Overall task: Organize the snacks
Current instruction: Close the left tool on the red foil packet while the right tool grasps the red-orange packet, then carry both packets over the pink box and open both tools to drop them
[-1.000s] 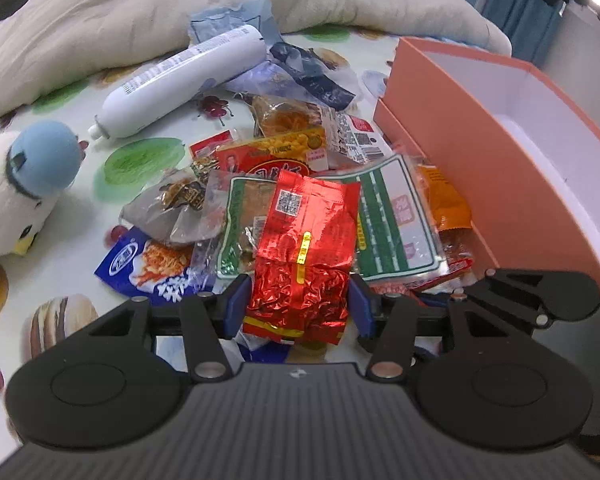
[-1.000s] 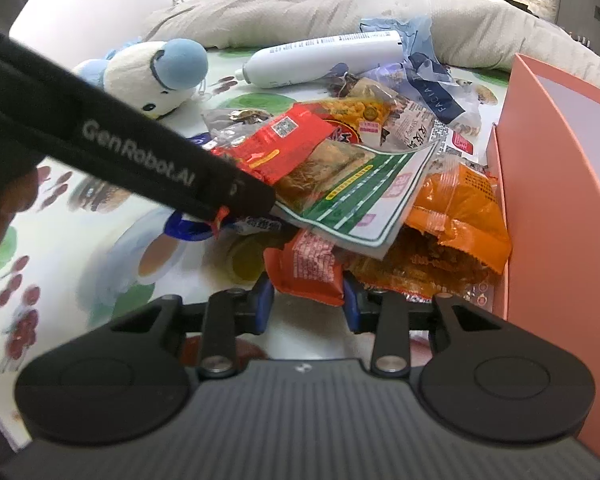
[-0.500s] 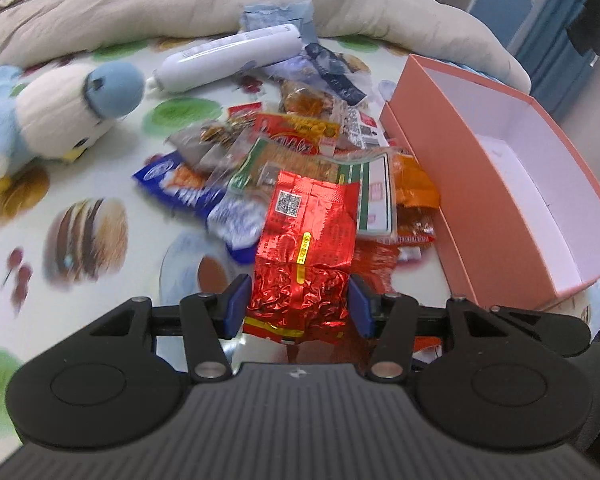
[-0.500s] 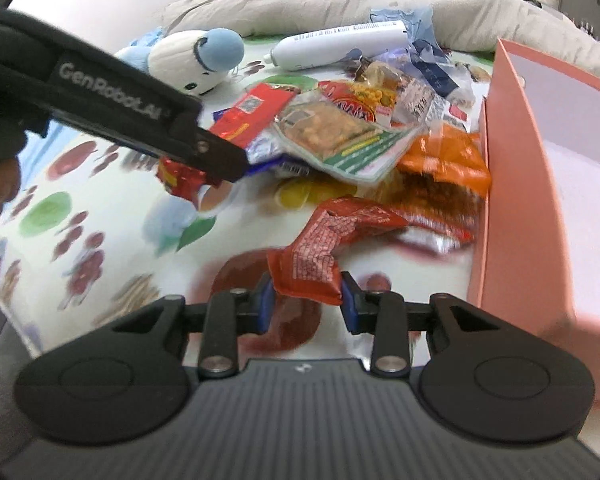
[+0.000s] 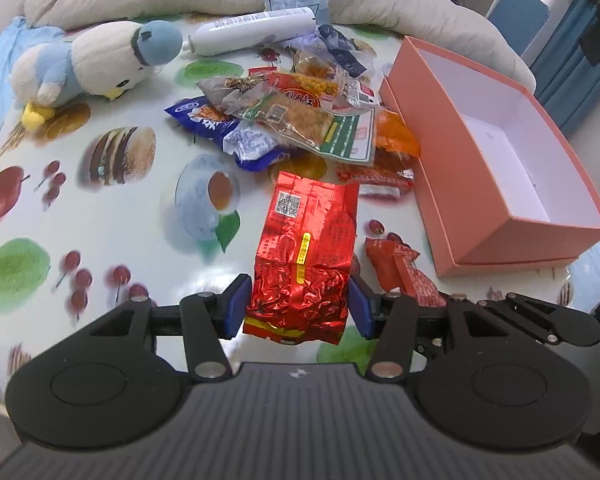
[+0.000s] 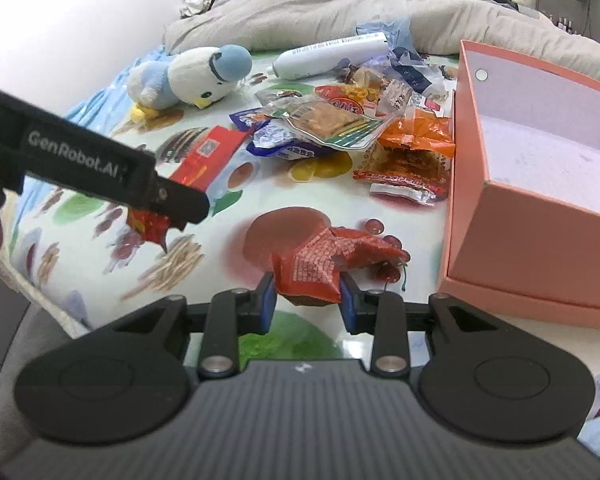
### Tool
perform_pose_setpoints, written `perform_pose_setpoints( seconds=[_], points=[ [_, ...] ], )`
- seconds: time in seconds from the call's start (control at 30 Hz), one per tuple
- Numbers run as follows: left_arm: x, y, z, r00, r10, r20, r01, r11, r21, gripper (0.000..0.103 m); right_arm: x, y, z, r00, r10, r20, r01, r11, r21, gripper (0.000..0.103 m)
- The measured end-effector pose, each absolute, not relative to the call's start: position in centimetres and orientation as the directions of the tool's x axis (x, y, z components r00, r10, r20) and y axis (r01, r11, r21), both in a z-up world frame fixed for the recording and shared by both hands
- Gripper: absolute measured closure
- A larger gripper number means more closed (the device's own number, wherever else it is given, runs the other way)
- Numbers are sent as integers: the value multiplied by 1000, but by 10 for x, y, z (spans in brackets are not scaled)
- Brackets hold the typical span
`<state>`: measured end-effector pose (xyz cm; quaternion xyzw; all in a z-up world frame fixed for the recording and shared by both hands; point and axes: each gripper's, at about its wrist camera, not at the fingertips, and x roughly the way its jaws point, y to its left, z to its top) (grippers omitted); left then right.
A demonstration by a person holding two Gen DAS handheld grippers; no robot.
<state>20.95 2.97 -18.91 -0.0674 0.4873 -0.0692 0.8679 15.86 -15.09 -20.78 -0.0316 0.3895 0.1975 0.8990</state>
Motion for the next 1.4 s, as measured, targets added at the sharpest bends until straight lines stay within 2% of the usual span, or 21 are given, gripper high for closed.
perform_pose_setpoints(
  seconds=[0.23, 0.5, 0.77, 0.97, 1.4],
  points=[
    [186, 28, -164, 561, -154, -813, 44, 987, -157, 45, 141, -154, -188, 654, 354, -669, -390, 915, 102, 68],
    [171, 30, -143, 582, -171, -795, 3, 978, -208, 45, 123, -164, -156, 700, 373, -609, -393, 913, 107, 68],
    [159, 16, -109, 630, -170, -757, 27, 980, -198, 45, 105, -174, -121, 738, 389, -552, -406, 909, 99, 68],
    [150, 10, -93, 646, -177, -743, 16, 976, -218, 45, 94, -185, -96, 780, 367, -507, -387, 919, 69, 68],
    [155, -41, -89, 622, -279, -731, 116, 957, -267, 45, 85, -231, -83, 830, 244, -502, -263, 964, 34, 68]
  ],
)
